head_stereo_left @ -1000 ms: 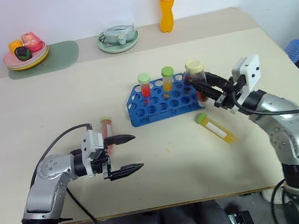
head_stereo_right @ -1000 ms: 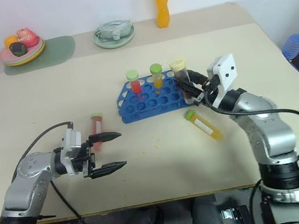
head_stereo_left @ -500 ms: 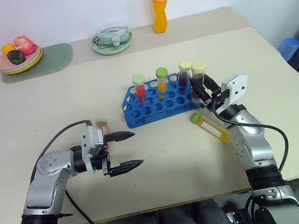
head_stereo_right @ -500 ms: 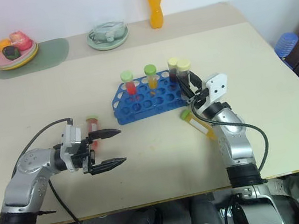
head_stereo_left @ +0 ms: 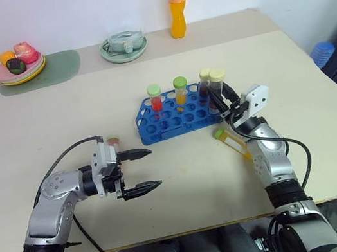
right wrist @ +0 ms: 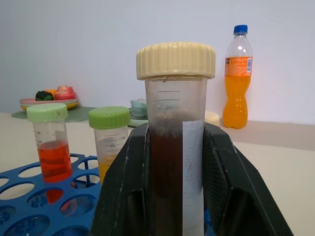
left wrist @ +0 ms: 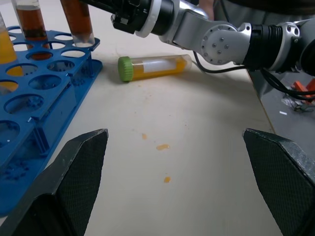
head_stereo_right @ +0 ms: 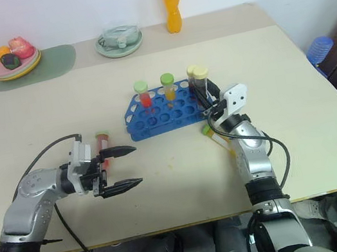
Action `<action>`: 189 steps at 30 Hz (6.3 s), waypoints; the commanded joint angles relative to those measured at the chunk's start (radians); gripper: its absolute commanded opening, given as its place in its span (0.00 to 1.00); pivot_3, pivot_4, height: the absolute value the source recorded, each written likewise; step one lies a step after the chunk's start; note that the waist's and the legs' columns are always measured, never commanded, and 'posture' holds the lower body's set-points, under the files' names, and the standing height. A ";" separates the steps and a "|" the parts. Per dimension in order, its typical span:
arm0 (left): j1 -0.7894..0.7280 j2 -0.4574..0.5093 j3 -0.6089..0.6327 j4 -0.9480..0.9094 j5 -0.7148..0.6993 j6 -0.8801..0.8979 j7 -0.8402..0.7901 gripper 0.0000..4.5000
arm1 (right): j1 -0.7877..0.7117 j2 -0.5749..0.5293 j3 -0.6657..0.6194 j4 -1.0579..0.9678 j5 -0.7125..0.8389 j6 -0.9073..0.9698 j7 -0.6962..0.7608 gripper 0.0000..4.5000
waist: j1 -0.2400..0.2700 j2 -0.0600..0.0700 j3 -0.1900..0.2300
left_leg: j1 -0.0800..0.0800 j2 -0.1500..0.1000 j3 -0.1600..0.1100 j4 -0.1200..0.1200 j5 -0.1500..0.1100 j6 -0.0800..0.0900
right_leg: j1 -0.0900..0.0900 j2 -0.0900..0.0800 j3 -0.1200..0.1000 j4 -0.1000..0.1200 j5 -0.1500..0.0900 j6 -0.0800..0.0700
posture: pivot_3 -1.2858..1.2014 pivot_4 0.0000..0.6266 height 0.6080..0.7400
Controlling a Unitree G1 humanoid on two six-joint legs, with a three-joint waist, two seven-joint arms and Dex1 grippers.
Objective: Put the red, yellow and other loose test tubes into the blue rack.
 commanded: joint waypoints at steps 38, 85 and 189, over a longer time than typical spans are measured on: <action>-0.016 -0.062 -0.029 0.010 0.003 -0.037 0.013 1.00 | 0.258 -0.550 -0.060 -0.879 -0.012 1.193 0.020 0.80 | 0.028 0.001 0.000 | -0.003 0.000 0.004 0.001 -0.001 0.001 | -0.003 0.000 0.004 -0.001 0.000 0.000 | 0.52 0.24 1.00; 0.018 -0.015 -0.016 -0.023 -0.007 -0.026 0.002 1.00 | -0.066 -0.716 0.194 -0.911 0.327 1.638 0.111 0.17 | 0.031 0.000 0.000 | -0.006 0.002 0.008 0.002 -0.002 0.003 | -0.006 -0.001 0.004 -0.002 0.001 0.000 | 0.52 0.24 1.00; 0.190 -0.087 0.203 -0.119 -0.126 -0.007 0.276 1.00 | 0.090 -0.048 0.157 -0.128 -0.085 0.041 0.074 0.98 | 0.003 0.001 -0.002 | -0.002 0.003 0.009 0.000 -0.001 0.002 | -0.007 0.001 0.005 0.001 0.001 -0.001 | 0.52 0.24 1.00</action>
